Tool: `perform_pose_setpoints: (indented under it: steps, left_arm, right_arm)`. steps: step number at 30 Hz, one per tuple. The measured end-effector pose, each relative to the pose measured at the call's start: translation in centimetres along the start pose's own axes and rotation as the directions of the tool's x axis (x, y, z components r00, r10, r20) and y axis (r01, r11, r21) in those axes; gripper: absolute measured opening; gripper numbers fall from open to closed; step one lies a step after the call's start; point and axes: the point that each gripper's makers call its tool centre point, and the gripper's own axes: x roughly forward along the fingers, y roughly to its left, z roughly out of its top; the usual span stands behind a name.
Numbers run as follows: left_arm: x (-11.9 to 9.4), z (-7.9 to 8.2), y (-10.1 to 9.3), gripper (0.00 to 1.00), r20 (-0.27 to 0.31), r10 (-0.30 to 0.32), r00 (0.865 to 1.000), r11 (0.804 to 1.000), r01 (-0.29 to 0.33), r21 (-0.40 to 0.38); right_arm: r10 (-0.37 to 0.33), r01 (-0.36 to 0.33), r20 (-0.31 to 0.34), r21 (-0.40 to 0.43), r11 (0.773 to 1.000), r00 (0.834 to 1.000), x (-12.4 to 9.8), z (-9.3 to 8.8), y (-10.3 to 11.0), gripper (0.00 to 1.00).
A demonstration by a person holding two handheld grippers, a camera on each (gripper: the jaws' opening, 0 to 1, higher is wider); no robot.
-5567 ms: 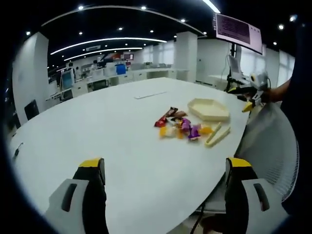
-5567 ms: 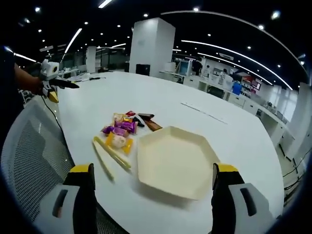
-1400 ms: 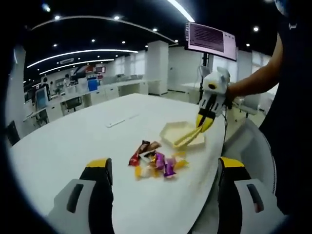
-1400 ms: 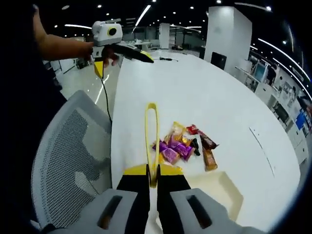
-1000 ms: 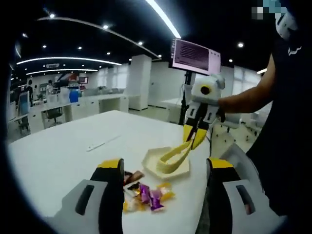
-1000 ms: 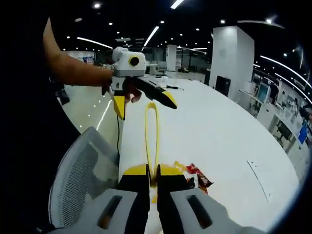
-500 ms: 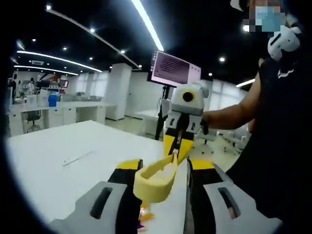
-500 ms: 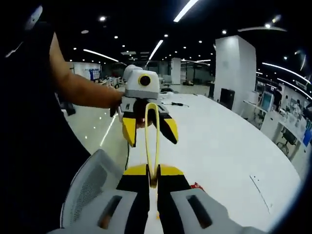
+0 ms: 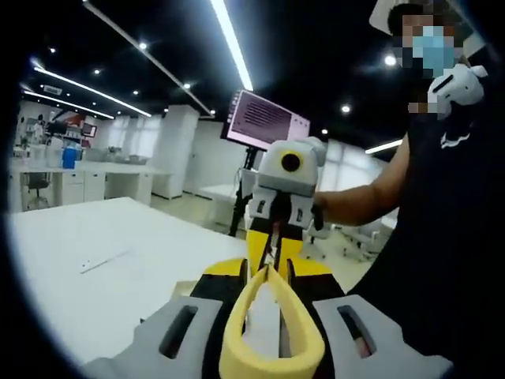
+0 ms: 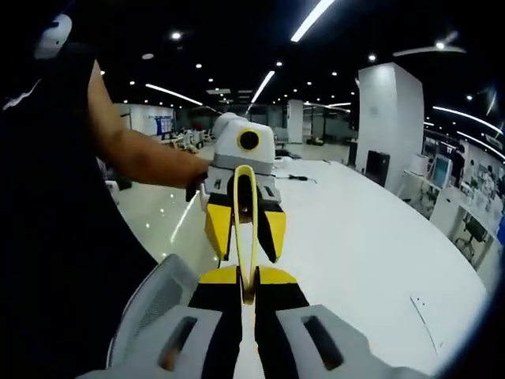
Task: Place the target food into the container with the food tongs after gripping and lifting it, then release it inside without dropping or visibly crushing the food.
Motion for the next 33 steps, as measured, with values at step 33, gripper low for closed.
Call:
perform_pose_setpoints:
  steps: [33]
  left_arm:
    - [0.2, 5.5, 1.0, 0.19, 0.147, 0.035, 0.989, 0.998, -0.042, 0.050]
  right_arm:
    - [-0.071, 0.029, 0.263, 0.163, 0.986, 0.962, -2.2, 3.4, -2.2, 0.23]
